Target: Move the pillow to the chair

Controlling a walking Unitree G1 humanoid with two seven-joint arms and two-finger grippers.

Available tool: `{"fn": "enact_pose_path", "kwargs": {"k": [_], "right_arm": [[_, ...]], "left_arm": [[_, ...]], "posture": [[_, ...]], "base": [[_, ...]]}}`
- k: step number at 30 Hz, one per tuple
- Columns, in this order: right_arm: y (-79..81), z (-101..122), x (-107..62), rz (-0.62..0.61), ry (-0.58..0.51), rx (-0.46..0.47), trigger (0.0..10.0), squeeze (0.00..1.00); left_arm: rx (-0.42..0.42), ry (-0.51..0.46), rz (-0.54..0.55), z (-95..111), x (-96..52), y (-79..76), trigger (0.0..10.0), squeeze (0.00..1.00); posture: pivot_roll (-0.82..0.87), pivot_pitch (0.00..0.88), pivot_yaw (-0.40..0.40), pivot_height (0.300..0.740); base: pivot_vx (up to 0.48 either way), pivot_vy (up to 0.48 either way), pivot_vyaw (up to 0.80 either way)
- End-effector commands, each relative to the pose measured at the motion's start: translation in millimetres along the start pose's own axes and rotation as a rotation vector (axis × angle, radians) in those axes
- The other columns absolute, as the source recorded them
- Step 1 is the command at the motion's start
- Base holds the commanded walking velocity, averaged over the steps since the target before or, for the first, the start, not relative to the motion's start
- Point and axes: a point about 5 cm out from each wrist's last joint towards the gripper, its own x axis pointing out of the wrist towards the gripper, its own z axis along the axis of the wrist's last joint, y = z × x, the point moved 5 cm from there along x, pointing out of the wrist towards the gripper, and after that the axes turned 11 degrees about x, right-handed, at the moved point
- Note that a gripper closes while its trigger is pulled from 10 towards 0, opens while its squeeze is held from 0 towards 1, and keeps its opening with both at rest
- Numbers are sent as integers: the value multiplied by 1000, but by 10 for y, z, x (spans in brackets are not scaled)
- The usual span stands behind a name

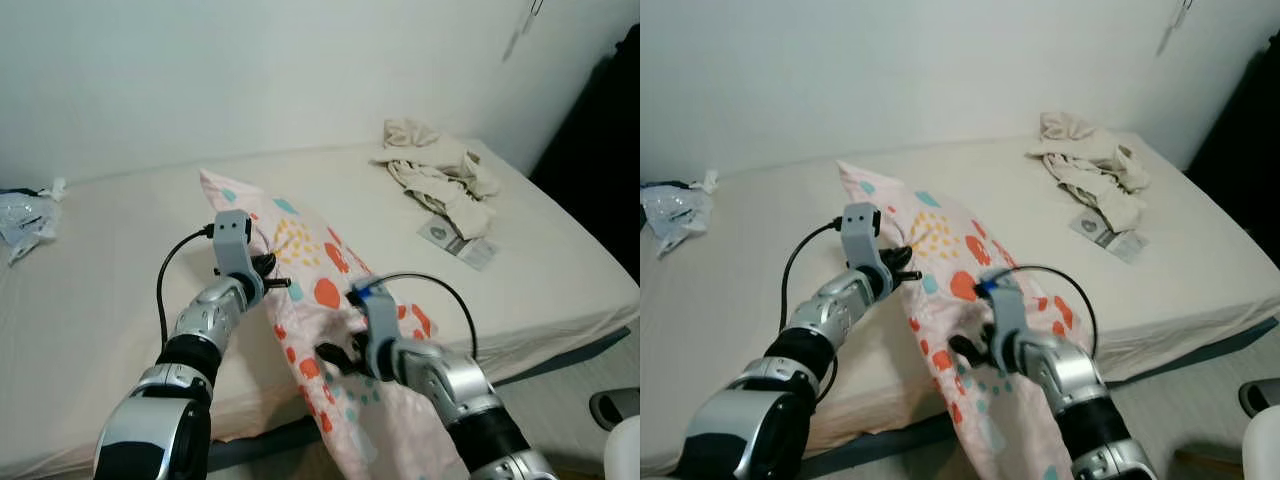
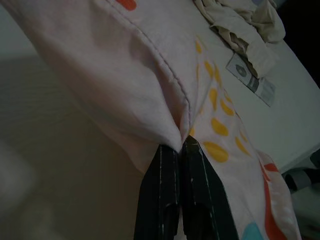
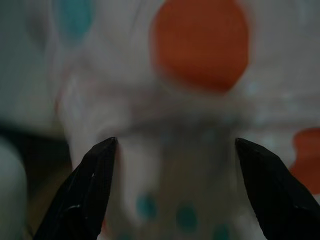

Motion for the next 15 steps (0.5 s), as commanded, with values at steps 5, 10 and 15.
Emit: {"fn": "enact_pose_path", "kwargs": {"k": [5, 10, 15], "right_arm": [[68, 260, 40, 162, -174, 1085, 10000, 0], [135, 198, 45, 249, -163, 1346, 10000, 0], [27, -30, 98, 158, -90, 1410, 10000, 0]], "left_arm": [[17, -34, 10, 111, 10, 24, 0, 0], [29, -24, -4, 93, 4, 29, 0, 0], [57, -17, -31, 86, 7, -1, 0, 0]], "posture": [[-7, 88, -27, 740], [-13, 88, -17, 740], [-9, 87, -10, 740]], "base": [[0, 0, 0], [0, 0, 0], [0, 0, 0]]}}
